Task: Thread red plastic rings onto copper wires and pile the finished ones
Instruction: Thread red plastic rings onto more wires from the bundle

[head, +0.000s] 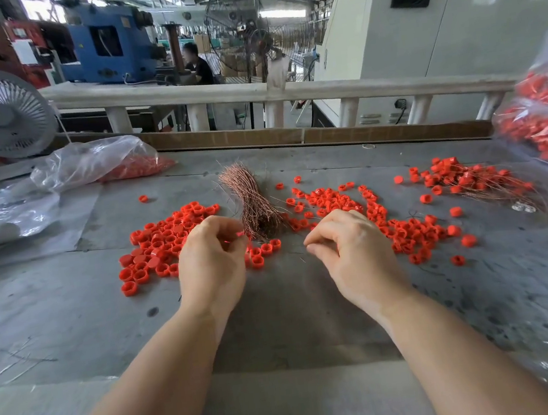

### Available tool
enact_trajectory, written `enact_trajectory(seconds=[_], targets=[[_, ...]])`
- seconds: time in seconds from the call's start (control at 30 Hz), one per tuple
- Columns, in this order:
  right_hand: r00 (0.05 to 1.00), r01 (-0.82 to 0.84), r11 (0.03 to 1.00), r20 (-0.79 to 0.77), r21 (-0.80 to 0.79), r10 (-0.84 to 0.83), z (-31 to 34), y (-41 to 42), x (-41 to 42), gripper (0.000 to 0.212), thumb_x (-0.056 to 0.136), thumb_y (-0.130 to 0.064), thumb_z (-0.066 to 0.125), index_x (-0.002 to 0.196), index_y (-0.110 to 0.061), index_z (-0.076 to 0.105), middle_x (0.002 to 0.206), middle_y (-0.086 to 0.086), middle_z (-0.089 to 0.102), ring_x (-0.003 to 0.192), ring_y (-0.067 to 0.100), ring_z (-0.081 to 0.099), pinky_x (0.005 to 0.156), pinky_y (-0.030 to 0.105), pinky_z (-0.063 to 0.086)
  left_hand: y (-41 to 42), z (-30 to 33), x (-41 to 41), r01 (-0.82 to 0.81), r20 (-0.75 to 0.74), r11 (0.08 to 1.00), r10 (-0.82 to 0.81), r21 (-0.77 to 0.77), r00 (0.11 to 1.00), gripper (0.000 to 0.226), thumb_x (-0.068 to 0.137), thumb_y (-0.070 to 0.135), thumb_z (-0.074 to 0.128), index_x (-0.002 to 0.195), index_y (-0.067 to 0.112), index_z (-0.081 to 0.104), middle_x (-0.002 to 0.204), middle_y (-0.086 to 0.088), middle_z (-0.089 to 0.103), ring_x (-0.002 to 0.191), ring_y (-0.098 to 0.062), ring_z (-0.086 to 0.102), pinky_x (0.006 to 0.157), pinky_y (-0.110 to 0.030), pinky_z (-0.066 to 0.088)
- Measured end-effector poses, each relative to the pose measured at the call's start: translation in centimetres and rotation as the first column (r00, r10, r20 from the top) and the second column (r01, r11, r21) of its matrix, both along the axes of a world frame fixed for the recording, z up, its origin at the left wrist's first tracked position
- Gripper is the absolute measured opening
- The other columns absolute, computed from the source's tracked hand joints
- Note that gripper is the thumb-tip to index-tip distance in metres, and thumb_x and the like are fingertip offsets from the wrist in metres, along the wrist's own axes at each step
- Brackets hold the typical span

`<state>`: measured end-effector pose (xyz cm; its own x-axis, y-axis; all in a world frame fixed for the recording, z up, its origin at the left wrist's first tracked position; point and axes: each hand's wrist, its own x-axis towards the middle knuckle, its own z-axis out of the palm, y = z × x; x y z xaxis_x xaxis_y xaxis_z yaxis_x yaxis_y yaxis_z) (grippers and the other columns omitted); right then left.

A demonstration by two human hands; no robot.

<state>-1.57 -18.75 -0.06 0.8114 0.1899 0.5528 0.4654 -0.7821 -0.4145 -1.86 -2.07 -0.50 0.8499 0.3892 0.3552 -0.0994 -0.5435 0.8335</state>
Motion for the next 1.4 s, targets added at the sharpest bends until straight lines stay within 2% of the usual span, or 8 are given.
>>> enact_trajectory(seconds=[0.17,0.3,0.43,0.6,0.77,0.93,1.13,1.4], targets=[[1.0,0.003,0.999,-0.025,0.042,-0.002,-0.1,0.1,0.0,0.006,0.081,-0.01,0.069,0.076,-0.012,0.071,0.081,0.0,0.062,0.08,0.015,0.046,0.075,0.025,0.034,-0.3,-0.2,-0.3,0.054,-0.098,0.978,-0.034,0.201,0.995,0.011,0.079,0.019,0.07,0.078,0.023,0.06,0.089,0.0,0.057,0.078,-0.015,0.05,0.06,-0.016,0.025],[0.999,-0.003,0.998,-0.046,0.068,0.006,0.0,0.2,0.0,0.006,0.081,-0.009,0.069,0.076,-0.011,0.071,0.081,0.001,0.062,0.082,0.018,0.05,0.077,0.028,0.038,-0.4,-0.3,-0.5,0.11,-0.165,0.93,-0.055,0.35,0.985,0.017,0.076,0.028,0.074,0.088,0.019,0.066,0.088,0.002,0.048,0.083,-0.015,0.045,0.065,-0.019,0.025],[0.998,-0.022,0.992,-0.059,0.123,0.03,0.0,0.2,-0.1,0.006,0.08,-0.007,0.07,0.075,-0.01,0.071,0.08,0.001,0.062,0.083,0.018,0.052,0.077,0.029,0.041,-0.3,-0.5,-0.5,0.146,-0.156,0.915,-0.092,0.377,0.983,0.014,0.08,0.024,0.071,0.093,0.018,0.069,0.09,0.003,0.046,0.092,-0.018,0.05,0.071,-0.02,0.028],[0.998,-0.029,0.985,-0.046,0.17,0.038,0.0,0.2,-0.1,0.009,0.079,-0.004,0.07,0.074,-0.011,0.07,0.077,-0.005,0.058,0.08,0.014,0.05,0.074,0.026,0.041,-0.8,-0.2,-0.7,0.188,-0.055,0.947,-0.18,0.259,0.982,0.007,0.081,0.022,0.07,0.082,0.024,0.064,0.083,0.006,0.058,0.075,-0.012,0.055,0.065,-0.016,0.036],[0.999,-0.037,0.979,0.003,0.202,0.037,0.2,0.2,-0.1,0.011,0.077,-0.004,0.07,0.073,-0.014,0.07,0.077,-0.009,0.056,0.08,0.014,0.052,0.076,0.029,0.041,-1.4,0.5,-1.1,0.326,0.019,0.924,-0.329,-0.202,0.944,0.024,0.075,0.003,0.075,0.079,0.023,0.062,0.075,0.004,0.066,0.06,-0.008,0.062,0.062,-0.019,0.053],[0.998,-0.069,0.969,0.024,0.236,0.066,0.4,0.3,-0.2,0.012,0.078,-0.004,0.07,0.074,-0.016,0.07,0.08,-0.01,0.058,0.086,0.015,0.053,0.081,0.042,0.045,-1.5,0.8,-1.3,0.438,0.109,0.845,-0.426,-0.306,0.898,0.033,0.07,-0.009,0.073,0.087,0.018,0.063,0.081,0.0,0.068,0.072,-0.004,0.065,0.07,-0.011,0.05],[0.991,-0.126,0.963,0.08,0.239,0.11,0.6,0.3,-0.3,0.01,0.078,-0.004,0.068,0.077,-0.013,0.07,0.078,-0.005,0.062,0.08,0.015,0.056,0.077,0.03,0.043,-1.5,1.0,-1.5,0.513,0.18,0.775,-0.482,-0.37,0.858,0.035,0.074,-0.014,0.066,0.094,0.014,0.063,0.082,0.0,0.07,0.076,-0.003,0.067,0.072,-0.013,0.051],[0.988,-0.14,0.958,0.098,0.251,0.118,0.5,0.3,-0.1,0.009,0.079,-0.004,0.067,0.078,-0.013,0.07,0.077,-0.006,0.061,0.079,0.017,0.057,0.075,0.031,0.044,-1.7,1.2,-1.5,0.562,0.225,0.739,-0.516,-0.371,0.827,0.038,0.076,-0.018,0.061,0.099,0.013,0.06,0.088,-0.002,0.069,0.081,-0.004,0.066,0.077,-0.014,0.05]])
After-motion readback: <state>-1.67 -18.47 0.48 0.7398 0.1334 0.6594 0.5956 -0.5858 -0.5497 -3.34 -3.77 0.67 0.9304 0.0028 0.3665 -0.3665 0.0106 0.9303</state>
